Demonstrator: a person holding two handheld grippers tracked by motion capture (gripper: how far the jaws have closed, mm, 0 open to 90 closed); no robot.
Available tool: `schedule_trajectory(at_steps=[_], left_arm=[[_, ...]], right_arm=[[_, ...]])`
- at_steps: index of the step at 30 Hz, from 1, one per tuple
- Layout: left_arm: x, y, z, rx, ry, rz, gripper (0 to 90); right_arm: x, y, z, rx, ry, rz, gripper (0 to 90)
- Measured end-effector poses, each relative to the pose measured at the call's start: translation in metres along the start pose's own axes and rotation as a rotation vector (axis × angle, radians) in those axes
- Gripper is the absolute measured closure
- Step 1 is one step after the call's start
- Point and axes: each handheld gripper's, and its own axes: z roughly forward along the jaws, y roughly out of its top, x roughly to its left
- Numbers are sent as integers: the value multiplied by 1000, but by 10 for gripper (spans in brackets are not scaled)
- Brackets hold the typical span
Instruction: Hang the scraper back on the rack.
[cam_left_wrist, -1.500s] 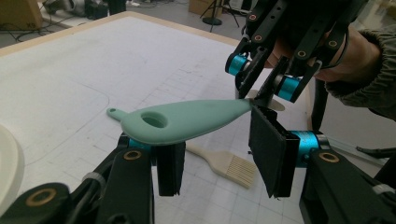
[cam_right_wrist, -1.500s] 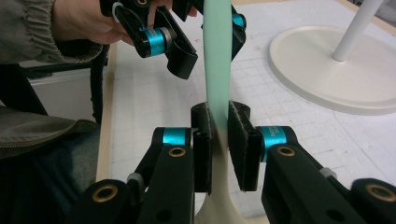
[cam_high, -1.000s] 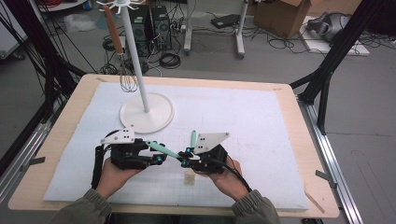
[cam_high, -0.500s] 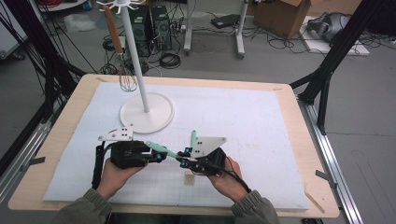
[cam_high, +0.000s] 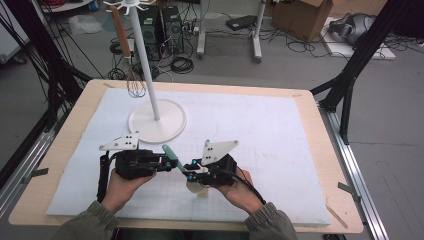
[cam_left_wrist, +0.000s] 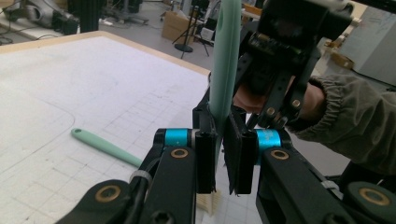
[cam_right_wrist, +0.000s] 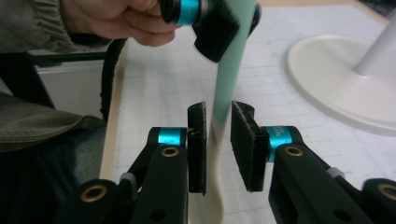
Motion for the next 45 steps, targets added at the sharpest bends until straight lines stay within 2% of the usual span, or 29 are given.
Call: schedule_trajectory(at_steps=[3, 8, 11, 12, 13, 16, 19, 20, 23, 25, 27, 28, 29, 37, 41, 45], left_arm=[[-3, 4, -3, -14, -7, 14, 830], [-7, 9, -5, -25, 14, 45, 829], [-7, 8, -6, -43, 34, 37, 815], [-6, 8, -6, -43, 45, 35, 791], [-6, 8, -6, -42, 54, 28, 729], [-6, 9, -7, -51, 72, 27, 698], [-6, 10, -9, -73, 81, 14, 705], [-6, 10, -10, -75, 84, 13, 725], [-6, 9, -11, -77, 86, 9, 806], [-5, 10, -12, -76, 75, 2, 818], [-5, 11, -13, -62, 77, 9, 825], [-5, 11, -13, -51, 84, 19, 826], [-6, 11, -13, -45, 91, 25, 826], [-4, 16, -18, -11, 122, 53, 827], [-1, 22, -23, 0, 143, 64, 827], [4, 28, -25, 25, 159, 81, 827]], right_arm=[[-1, 2, 5, 27, 15, 7, 760], [-6, 2, 8, 4, 52, 49, 830], [-9, 2, 10, 1, 70, 85, 841], [-8, 3, 12, -4, 61, 97, 843], [-7, 4, 13, -8, 57, 111, 844], [-8, 7, 17, -54, 61, 155, 845], [-9, 9, 21, -67, 51, 174, 845], [-9, 10, 22, -69, 61, 183, 844], [-7, 10, 26, -73, 79, 176, 844], [-7, 11, 27, -78, 78, 176, 839], [-6, 11, 27, -80, 70, 173, 809], [-6, 11, 26, -76, 63, 164, 709], [-6, 11, 25, -78, 45, 169, 679], [-12, 1, -1, -73, -8, 164, 632], [-17, -7, -17, -63, -60, 162, 574], [-22, -13, -33, -85, -112, 167, 533]])
